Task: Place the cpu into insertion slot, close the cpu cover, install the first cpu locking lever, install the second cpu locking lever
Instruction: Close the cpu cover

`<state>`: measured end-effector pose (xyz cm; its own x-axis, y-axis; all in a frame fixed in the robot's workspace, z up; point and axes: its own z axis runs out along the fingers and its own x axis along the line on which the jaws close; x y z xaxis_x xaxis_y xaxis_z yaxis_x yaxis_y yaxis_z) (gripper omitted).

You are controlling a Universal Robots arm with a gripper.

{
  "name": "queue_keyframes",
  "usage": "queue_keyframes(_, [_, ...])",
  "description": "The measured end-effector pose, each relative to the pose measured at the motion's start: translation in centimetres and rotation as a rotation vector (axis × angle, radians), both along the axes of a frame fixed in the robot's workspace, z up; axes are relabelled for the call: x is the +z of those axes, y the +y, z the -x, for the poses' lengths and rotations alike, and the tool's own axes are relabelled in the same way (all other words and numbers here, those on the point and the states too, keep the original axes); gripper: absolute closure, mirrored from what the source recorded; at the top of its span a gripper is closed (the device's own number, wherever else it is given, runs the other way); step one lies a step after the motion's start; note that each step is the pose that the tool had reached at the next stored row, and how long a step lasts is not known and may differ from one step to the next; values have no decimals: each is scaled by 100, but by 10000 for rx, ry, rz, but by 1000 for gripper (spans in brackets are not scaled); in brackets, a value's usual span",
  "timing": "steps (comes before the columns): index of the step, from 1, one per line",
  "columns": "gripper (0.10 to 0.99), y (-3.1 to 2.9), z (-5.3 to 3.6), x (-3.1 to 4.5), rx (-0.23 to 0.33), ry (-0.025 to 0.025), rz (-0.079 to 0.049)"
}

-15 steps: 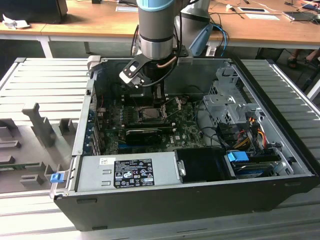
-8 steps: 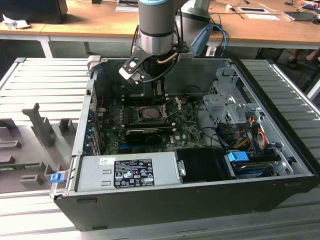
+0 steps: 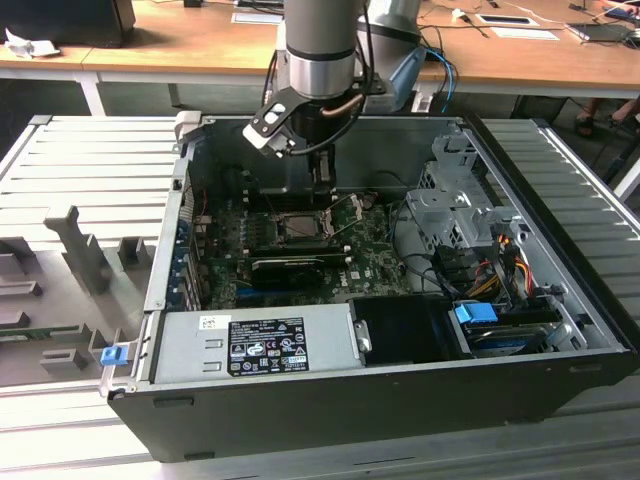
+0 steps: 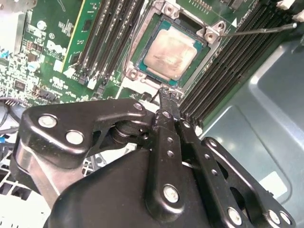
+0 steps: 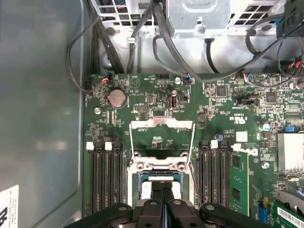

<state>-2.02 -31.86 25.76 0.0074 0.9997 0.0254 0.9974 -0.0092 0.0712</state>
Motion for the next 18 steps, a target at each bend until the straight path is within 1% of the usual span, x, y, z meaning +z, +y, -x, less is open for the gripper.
queue_keyframes(4, [980,0,-74,17,1,0,-1])
queue_keyframes(7, [980,0,-205,21,0,4,-1])
queue_keyframes(9, [980,1,-247,21,0,5,-1])
queue_keyframes(11, [980,1,-270,21,1,5,-1])
queue_keyframes(17, [980,1,-515,21,0,18,-2])
queue_keyframes(18, [980,1,-544,19,0,21,-1])
